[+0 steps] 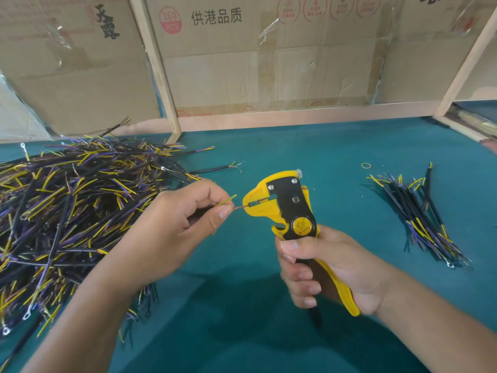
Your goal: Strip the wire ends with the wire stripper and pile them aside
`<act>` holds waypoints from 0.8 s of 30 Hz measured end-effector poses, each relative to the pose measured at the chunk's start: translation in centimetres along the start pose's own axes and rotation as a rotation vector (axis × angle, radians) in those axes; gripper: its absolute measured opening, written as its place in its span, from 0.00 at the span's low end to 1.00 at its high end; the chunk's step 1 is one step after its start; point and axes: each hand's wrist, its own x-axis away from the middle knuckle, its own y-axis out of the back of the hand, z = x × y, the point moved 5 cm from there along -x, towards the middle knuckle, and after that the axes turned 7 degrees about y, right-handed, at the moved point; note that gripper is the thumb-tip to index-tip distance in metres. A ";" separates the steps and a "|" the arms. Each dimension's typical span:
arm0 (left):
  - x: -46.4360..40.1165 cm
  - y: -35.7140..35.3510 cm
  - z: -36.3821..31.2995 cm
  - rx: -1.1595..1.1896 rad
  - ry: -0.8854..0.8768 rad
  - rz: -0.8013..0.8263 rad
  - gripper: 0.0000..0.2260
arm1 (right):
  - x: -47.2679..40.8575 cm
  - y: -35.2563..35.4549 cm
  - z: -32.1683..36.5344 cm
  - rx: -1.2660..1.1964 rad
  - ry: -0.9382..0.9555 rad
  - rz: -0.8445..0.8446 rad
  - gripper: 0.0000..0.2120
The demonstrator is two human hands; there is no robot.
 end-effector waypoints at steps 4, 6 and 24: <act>0.0 -0.1 0.0 0.000 -0.007 0.014 0.06 | -0.2 0.5 0.1 0.004 -0.010 0.020 0.17; 0.0 0.0 0.0 0.004 -0.014 0.018 0.07 | -0.2 0.7 0.2 -0.001 -0.020 0.018 0.15; -0.1 1.5 1.4 0.089 0.035 -0.091 0.11 | -0.5 0.9 0.2 -0.106 0.129 0.044 0.15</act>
